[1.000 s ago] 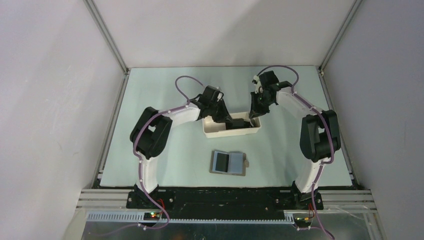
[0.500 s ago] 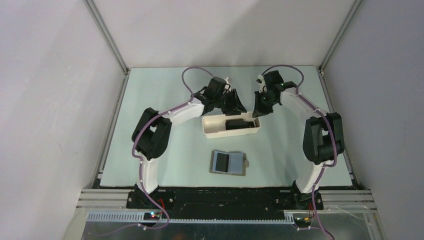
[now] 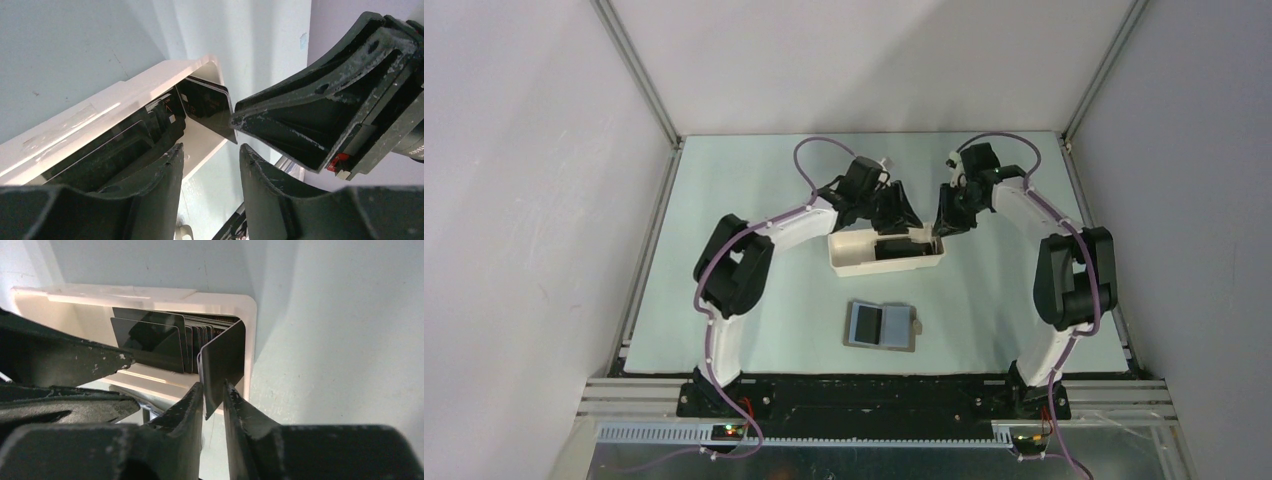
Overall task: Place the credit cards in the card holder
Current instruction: Pick up the credit card from the storage box.
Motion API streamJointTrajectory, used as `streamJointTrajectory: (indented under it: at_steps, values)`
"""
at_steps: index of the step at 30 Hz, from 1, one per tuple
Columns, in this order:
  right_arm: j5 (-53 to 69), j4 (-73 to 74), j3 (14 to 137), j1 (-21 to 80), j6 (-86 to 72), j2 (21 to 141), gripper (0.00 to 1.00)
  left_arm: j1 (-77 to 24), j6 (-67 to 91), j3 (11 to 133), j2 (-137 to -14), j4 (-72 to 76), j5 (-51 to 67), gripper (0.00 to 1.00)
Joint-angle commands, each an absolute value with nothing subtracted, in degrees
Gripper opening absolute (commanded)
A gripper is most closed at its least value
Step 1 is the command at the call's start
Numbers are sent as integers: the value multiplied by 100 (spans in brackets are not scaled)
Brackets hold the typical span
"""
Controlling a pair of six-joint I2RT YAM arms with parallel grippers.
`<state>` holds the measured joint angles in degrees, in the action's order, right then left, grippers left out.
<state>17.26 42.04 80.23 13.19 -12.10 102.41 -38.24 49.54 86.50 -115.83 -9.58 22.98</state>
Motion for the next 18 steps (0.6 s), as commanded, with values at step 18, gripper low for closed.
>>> streamJointTrajectory:
  at_steps: [18]
  values:
    - [2249, 4096, 7786, 979, -1291, 9802, 51, -4030, 5096, 9190, -12139, -844, 2373, 29]
